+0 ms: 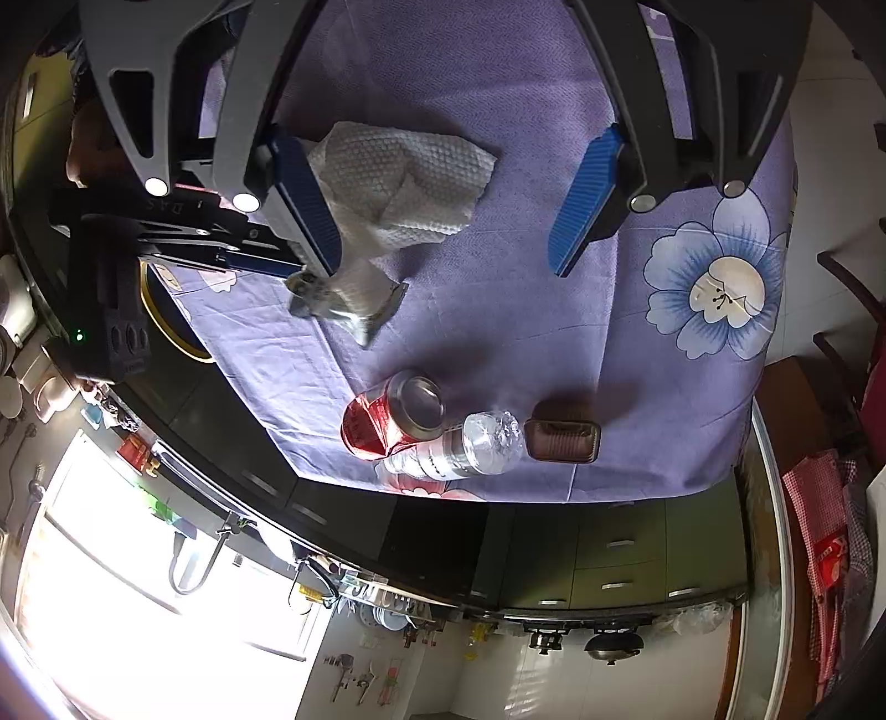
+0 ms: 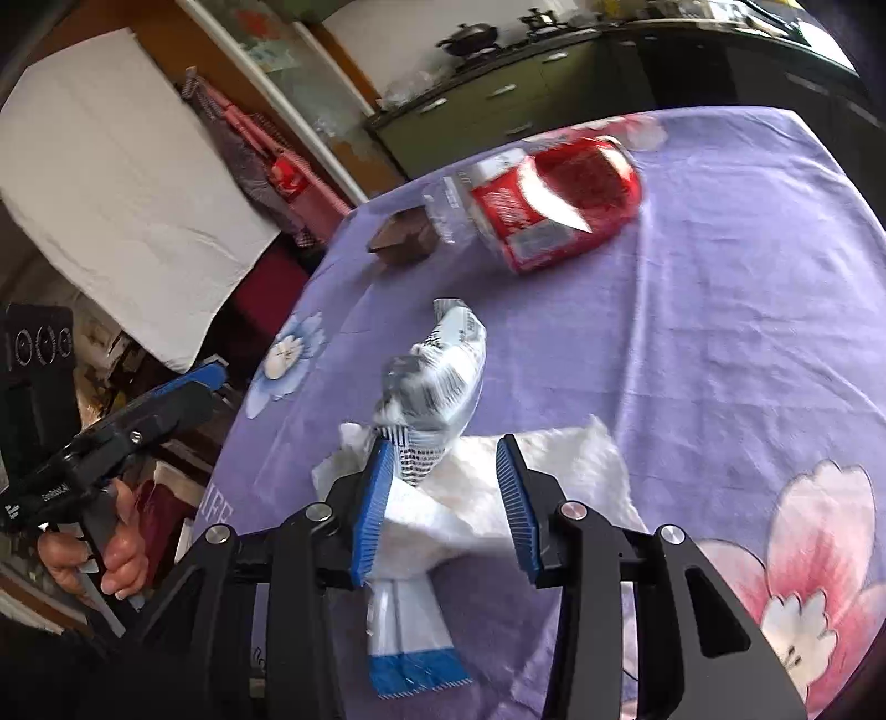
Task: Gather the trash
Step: 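Carry the white wrapper over the bin and open the right gripper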
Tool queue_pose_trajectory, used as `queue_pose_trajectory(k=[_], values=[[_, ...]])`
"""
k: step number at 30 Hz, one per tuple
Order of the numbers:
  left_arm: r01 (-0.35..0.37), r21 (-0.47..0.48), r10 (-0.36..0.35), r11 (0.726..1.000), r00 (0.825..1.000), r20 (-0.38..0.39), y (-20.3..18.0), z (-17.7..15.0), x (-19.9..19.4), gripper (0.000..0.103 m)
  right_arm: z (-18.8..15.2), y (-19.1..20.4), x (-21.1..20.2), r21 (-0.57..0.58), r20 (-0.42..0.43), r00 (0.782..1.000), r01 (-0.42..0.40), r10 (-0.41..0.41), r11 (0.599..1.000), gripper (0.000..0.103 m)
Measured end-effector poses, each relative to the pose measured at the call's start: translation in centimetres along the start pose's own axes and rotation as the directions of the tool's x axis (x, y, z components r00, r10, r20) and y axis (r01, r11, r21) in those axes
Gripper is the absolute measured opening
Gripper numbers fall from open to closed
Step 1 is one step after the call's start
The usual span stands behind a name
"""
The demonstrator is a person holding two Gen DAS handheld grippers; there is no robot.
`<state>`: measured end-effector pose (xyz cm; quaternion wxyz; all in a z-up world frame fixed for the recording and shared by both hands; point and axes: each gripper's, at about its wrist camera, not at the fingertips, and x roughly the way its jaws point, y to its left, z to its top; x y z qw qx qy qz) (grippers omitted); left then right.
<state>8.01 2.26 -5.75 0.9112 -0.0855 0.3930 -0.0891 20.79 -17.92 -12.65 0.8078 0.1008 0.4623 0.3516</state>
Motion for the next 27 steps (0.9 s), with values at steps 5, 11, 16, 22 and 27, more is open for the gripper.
queue_pose_trajectory(k=[5,11,16,22,27], values=[[-0.001,-0.001,0.001,1.0,1.0,-0.004,0.1,0.0,0.1,0.073,1.1,1.8,1.0,-0.091,0.0,1.0,0.013,-0.013,0.996,0.047],[-0.006,0.0,0.006,1.0,1.0,-0.004,0.1,0.1,0.1,0.073,2.6,4.3,2.7,-0.218,0.008,0.999,0.049,-0.049,0.975,0.024],[-0.014,-0.004,0.014,1.0,1.0,-0.005,0.5,0.1,-0.1,0.073,2.8,5.0,2.8,-0.247,0.02,0.998,0.056,-0.053,0.967,0.011],[-0.016,-0.014,0.016,1.0,1.0,0.0,0.7,0.1,-0.2,0.073,2.9,5.2,-0.4,-0.247,0.122,0.989,0.11,-0.082,0.963,0.009],[-0.012,0.001,0.012,1.0,1.0,0.0,0.2,0.1,-0.3,0.073,4.1,5.6,-4.0,-0.264,0.207,0.975,0.135,-0.081,0.955,0.009]])
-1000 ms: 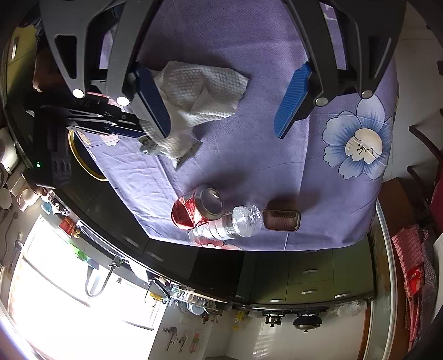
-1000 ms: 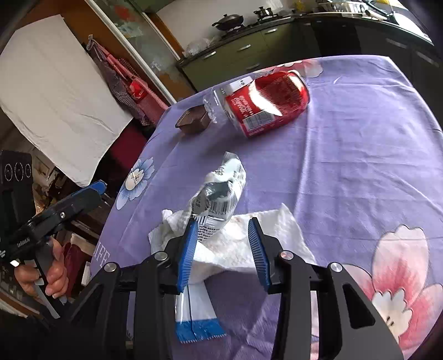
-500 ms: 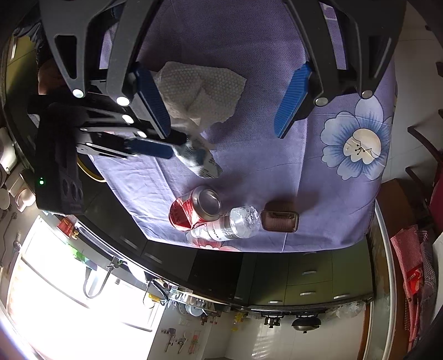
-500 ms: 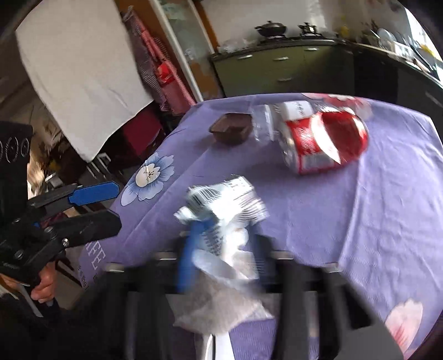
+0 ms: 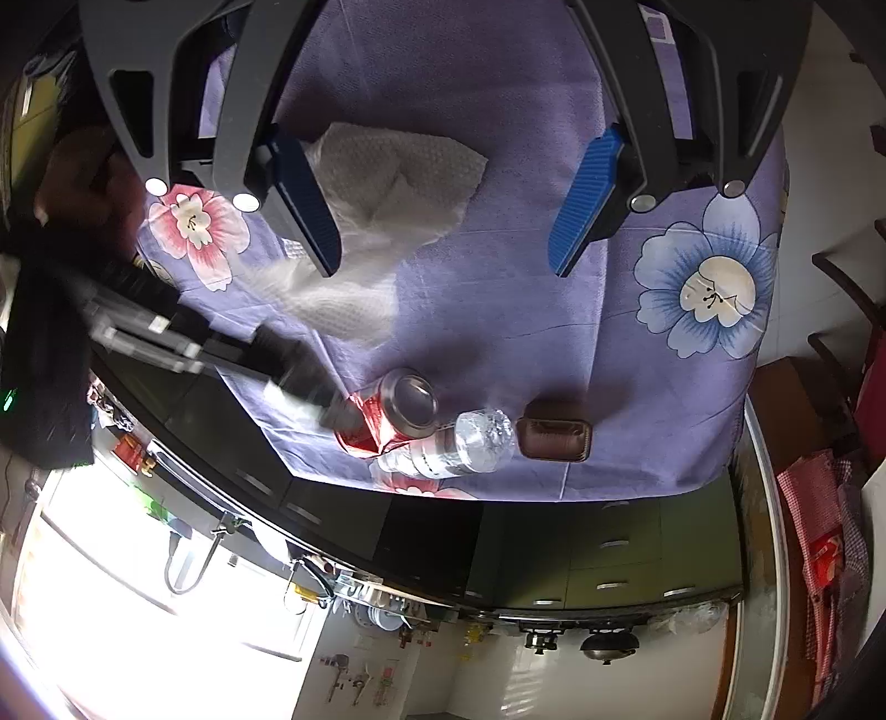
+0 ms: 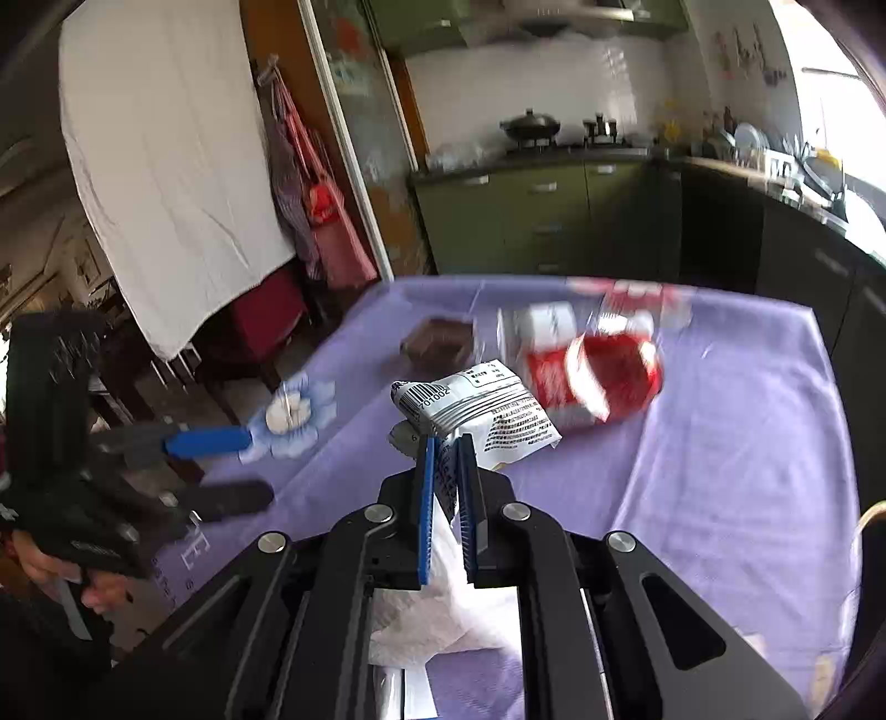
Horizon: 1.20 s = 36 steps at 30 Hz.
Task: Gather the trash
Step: 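Carry the white wrapper over the bin and open the right gripper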
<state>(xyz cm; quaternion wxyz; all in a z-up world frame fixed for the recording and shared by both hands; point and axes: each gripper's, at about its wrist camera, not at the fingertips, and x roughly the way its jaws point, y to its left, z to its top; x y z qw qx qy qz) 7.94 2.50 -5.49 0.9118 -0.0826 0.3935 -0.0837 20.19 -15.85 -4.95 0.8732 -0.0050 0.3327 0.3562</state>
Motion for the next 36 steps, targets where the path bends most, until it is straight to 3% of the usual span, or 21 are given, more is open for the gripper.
queue_pose_trajectory(k=[8,12,16,18,22,26,28,33,34,36], values=[[0.013,0.023,-0.014,1.0,1.0,0.001,-1.0,0.0,-0.3,0.073,3.2,0.5,-6.0,-0.05,0.135,0.99,0.043,-0.036,0.998,0.009],[0.021,0.046,-0.021,0.999,1.0,0.003,-1.7,0.1,-0.4,0.073,2.6,-1.3,-9.4,-0.009,0.176,0.978,0.117,-0.113,0.993,0.009],[0.029,0.061,-0.03,0.998,1.0,0.006,-2.2,0.2,-0.5,0.073,0.3,-5.8,-12.6,0.098,0.166,0.952,0.244,-0.257,0.965,0.009],[0.035,0.065,-0.035,0.997,0.999,0.003,-2.5,0.2,-0.4,0.073,-1.1,-8.3,-14.1,0.158,0.142,0.933,0.308,-0.331,0.938,0.009],[0.04,0.077,-0.04,0.996,0.999,-0.006,-3.3,0.2,0.1,0.073,-5.0,-15.0,-16.6,0.295,0.034,0.862,0.475,-0.506,0.829,0.009],[0.046,0.09,-0.045,0.995,0.999,-0.015,-4.2,0.2,0.6,0.073,-8.4,-21.4,-16.7,0.372,-0.103,0.798,0.585,-0.594,0.721,0.01],[0.05,0.096,-0.048,0.994,0.999,-0.02,-4.6,0.3,0.8,0.073,-9.8,-24.2,-16.3,0.393,-0.163,0.777,0.617,-0.609,0.682,0.01],[0.048,0.121,-0.045,0.991,0.999,-0.03,-5.6,0.3,1.0,0.074,-12.1,-29.1,-14.7,0.419,-0.259,0.742,0.663,-0.618,0.621,0.015],[0.048,0.124,-0.045,0.991,0.999,-0.031,-5.7,0.2,1.0,0.074,-12.4,-29.7,-14.8,0.436,-0.272,0.737,0.667,-0.618,0.604,0.021],[0.05,0.129,-0.046,0.99,0.998,-0.034,-5.9,0.2,1.0,0.074,-12.8,-30.0,-14.5,0.464,-0.257,0.745,0.653,-0.615,0.598,0.025]])
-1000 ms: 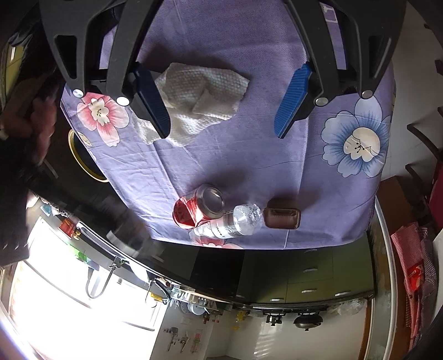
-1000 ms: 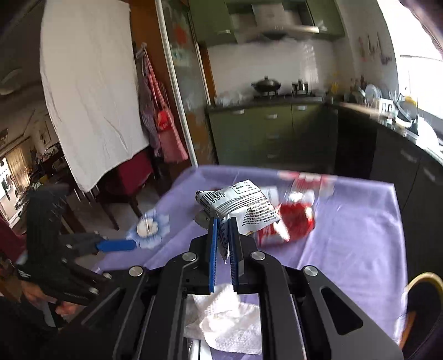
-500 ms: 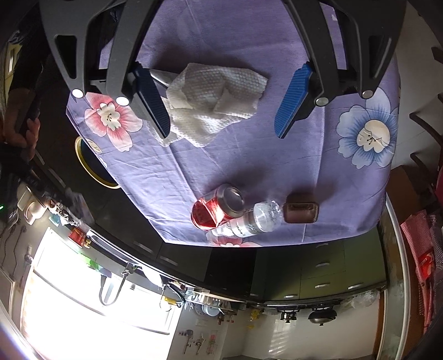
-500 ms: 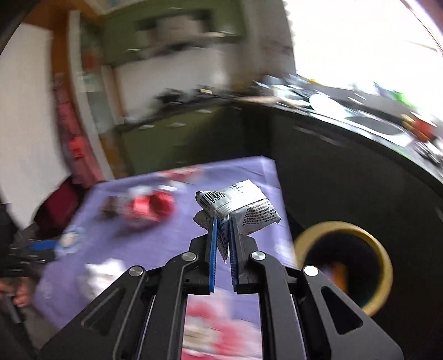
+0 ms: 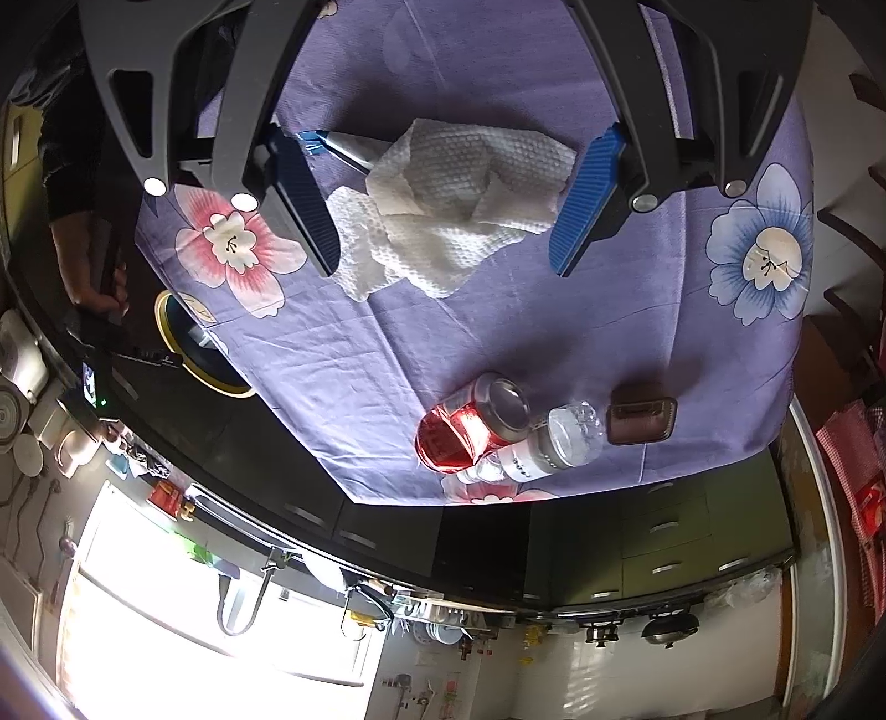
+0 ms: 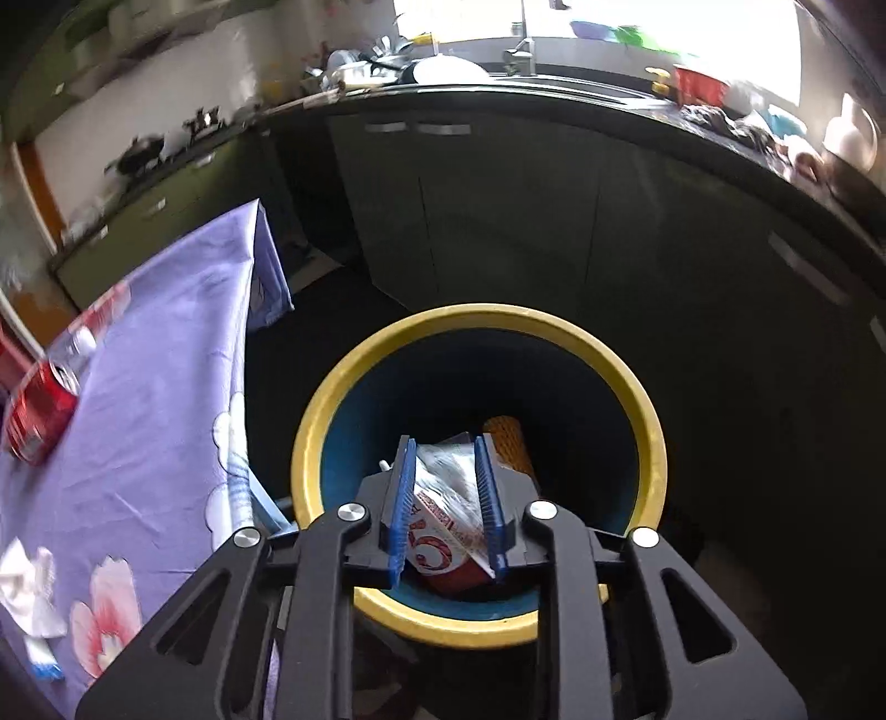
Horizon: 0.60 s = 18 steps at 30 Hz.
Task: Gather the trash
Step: 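Carry the white wrapper over the bin and open the right gripper, then grasp the crumpled white tissue with the left gripper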
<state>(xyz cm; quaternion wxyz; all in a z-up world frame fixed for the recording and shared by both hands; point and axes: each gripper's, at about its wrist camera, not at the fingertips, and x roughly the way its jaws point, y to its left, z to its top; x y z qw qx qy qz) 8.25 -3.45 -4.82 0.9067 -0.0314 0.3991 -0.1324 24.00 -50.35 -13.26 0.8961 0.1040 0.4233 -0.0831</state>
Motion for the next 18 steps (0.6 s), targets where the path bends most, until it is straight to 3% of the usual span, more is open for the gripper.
queue_pose_trajectory(k=[4,8,13,18], values=[[0.006,0.012,-0.006,1.0,1.0,-0.009,-0.4,-0.1,0.4,0.078,-1.5,0.4,-2.8,0.007,0.042,0.998,-0.043,0.042,0.999,0.027],[0.014,0.036,-0.013,0.999,0.999,-0.038,-1.0,-0.3,1.4,0.078,-3.9,2.5,-7.5,-0.01,0.105,0.987,-0.119,0.12,0.993,0.041],[0.037,0.106,-0.025,0.994,0.993,-0.114,-2.1,-0.4,4.0,0.078,-7.6,4.0,-10.8,-0.031,0.116,0.972,-0.204,0.206,0.978,0.041],[0.087,0.172,-0.054,0.981,0.98,-0.19,-3.4,0.0,7.1,0.077,-9.7,4.2,-11.9,-0.023,0.104,0.973,-0.207,0.208,0.978,0.042]])
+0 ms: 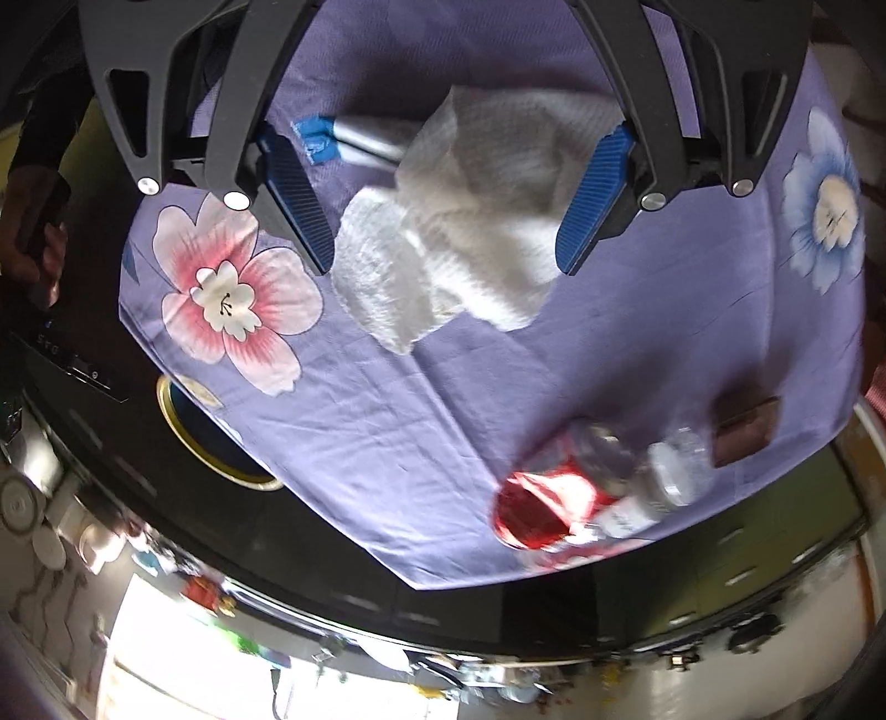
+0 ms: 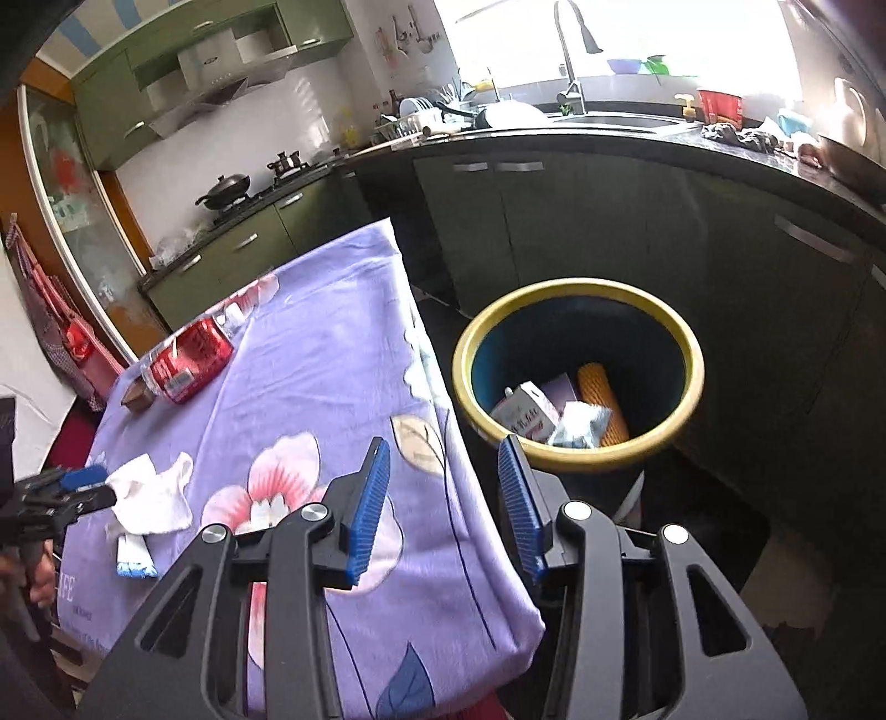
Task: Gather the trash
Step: 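Grasp the crumpled white tissue with the left gripper, then carry the tissue over the bin and open the left gripper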
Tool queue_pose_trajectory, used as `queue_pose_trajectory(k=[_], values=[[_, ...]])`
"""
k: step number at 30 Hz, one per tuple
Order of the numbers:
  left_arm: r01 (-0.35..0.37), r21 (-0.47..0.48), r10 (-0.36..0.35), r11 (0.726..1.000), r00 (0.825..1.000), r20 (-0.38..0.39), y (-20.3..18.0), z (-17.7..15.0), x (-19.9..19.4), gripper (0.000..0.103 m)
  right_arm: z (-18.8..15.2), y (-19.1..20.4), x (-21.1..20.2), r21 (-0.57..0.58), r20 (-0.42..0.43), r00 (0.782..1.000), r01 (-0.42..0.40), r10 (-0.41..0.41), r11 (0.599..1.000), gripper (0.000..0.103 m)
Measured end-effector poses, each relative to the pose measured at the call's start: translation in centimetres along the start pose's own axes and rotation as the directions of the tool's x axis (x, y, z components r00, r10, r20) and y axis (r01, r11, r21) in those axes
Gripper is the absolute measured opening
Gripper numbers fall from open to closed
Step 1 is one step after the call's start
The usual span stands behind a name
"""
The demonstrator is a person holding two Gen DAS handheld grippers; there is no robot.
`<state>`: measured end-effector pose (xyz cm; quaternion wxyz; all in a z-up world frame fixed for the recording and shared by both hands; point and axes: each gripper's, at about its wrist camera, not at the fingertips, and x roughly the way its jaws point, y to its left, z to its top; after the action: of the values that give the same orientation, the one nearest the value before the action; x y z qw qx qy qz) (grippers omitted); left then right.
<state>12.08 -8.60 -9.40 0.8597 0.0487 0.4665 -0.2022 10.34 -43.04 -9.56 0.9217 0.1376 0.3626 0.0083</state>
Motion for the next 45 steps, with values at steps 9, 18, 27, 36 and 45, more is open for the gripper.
queue_pose_trajectory(k=[9,18,27,36,45], values=[[-0.045,0.008,0.046,0.999,0.996,-0.077,0.6,1.2,3.5,0.026,-0.3,-0.6,0.9,0.025,-0.016,1.0,-0.023,0.023,0.999,0.041],[-0.072,0.028,0.071,0.997,0.997,0.029,1.3,2.0,-0.4,0.002,-0.2,-0.5,1.3,0.027,-0.019,0.999,-0.036,0.037,0.999,0.041],[-0.104,0.039,0.096,0.994,0.98,0.172,0.4,3.5,-6.9,0.001,0.0,-0.1,0.5,0.015,0.002,0.999,-0.046,0.046,0.999,0.041],[-0.183,0.089,0.14,0.979,0.924,0.357,-1.8,7.3,-15.2,0.002,0.0,-0.5,-0.1,0.021,0.015,0.998,-0.057,0.056,0.998,0.041],[-0.152,0.18,0.073,0.972,0.92,0.386,-5.2,10.7,-16.9,0.002,0.0,-1.4,-1.3,0.032,0.044,0.998,-0.052,0.05,0.998,0.041]])
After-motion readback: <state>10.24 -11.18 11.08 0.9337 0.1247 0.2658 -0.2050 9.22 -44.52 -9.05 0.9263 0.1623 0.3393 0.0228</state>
